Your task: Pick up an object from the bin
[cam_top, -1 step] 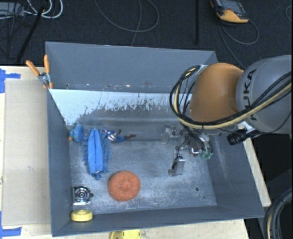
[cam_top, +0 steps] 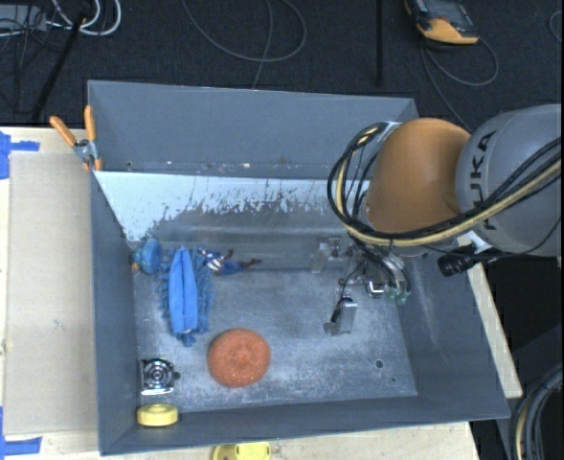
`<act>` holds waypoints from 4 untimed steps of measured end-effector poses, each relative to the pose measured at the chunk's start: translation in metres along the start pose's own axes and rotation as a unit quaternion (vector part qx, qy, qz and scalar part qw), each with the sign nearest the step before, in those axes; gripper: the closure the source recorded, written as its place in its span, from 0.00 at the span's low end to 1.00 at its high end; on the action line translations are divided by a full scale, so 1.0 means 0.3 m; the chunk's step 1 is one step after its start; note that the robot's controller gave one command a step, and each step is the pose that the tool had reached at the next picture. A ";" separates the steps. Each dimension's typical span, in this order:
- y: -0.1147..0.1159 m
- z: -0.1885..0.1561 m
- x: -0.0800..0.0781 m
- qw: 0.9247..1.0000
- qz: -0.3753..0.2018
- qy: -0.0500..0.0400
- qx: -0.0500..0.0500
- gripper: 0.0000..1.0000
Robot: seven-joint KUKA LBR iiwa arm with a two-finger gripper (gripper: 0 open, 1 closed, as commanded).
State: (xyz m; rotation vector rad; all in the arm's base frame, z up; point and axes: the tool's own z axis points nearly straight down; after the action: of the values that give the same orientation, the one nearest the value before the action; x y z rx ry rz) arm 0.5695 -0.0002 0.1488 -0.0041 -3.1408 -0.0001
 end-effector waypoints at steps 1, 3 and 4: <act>0.132 0.142 -0.059 1.000 -0.001 -0.004 0.000 0.00; 0.311 0.251 0.138 1.000 -0.027 0.003 0.000 0.00; 0.467 0.265 0.178 0.999 -0.036 0.001 0.000 1.00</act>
Offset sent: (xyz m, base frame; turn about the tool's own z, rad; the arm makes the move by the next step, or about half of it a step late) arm -0.0666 0.0868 -0.0708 -0.1239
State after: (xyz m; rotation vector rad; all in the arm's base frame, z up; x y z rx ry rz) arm 0.5163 0.1401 0.0693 0.1101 -3.1377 0.0001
